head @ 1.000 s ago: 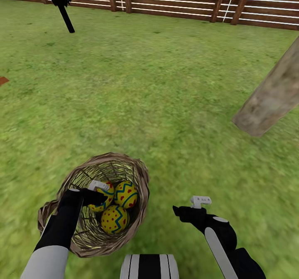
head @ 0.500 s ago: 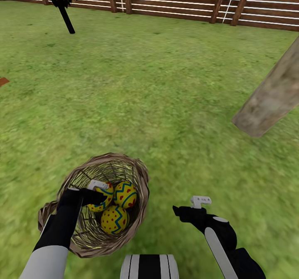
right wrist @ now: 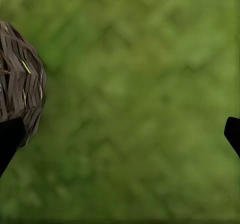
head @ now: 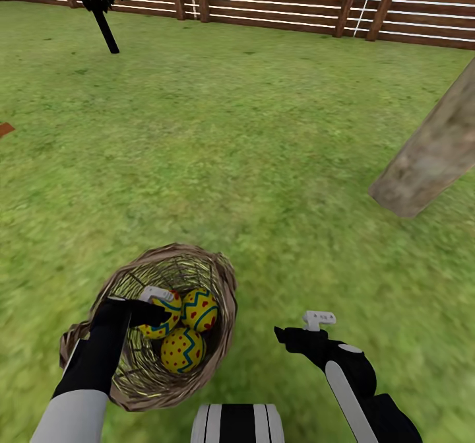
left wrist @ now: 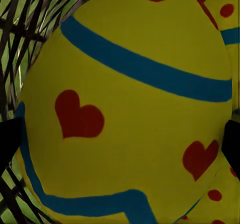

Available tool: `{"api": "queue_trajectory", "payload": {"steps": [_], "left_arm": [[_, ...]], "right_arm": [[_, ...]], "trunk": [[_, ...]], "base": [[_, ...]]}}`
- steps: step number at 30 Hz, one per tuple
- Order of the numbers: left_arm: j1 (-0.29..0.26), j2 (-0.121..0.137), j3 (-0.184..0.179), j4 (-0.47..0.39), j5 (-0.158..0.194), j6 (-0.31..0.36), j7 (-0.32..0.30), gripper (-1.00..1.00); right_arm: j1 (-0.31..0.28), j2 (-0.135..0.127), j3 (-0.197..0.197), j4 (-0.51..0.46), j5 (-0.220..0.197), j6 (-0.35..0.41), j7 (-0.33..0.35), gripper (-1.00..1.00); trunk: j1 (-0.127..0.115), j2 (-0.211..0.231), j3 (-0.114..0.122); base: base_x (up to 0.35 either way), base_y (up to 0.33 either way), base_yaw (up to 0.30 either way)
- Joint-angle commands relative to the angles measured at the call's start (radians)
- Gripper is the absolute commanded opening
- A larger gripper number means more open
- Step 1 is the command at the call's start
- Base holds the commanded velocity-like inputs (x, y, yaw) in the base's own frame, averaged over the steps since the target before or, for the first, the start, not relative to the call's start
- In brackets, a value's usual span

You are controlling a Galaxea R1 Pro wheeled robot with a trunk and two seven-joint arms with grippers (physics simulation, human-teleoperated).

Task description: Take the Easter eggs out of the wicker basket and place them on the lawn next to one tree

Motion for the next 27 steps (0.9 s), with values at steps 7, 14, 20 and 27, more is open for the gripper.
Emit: {"api": "queue_trajectory", "payload": {"steps": [7, 14, 20, 27], "left_arm": [[-0.001, 0.001, -0.015, -0.005, -0.01, 0.017, -0.052, -1.0], [-0.001, 0.001, -0.016, -0.007, -0.01, 0.03, -0.057, -1.0], [-0.001, 0.002, -0.018, -0.038, -0.01, 0.064, -0.097, -1.0], [-0.001, 0.002, -0.019, -0.041, -0.011, 0.076, -0.1, -1.0]], "right_arm": [[-0.001, -0.001, 0.002, -0.001, -0.01, 0.002, -0.01, 1.0], [-0.001, -0.001, 0.002, -0.001, -0.01, 0.002, -0.01, 1.0], [-0.001, -0.001, 0.002, -0.001, -0.01, 0.002, -0.01, 1.0], [-0.001, -0.001, 0.002, -0.001, -0.01, 0.002, -0.01, 1.0]], "trunk": [[-0.001, 0.0, 0.003], [-0.001, 0.0, 0.003], [-0.002, 0.001, 0.015], [-0.004, 0.002, 0.034]], "base": [[0.0, 0.0, 0.0], [0.0, 0.0, 0.0], [0.0, 0.0, 0.0], [0.0, 0.0, 0.0]]}}
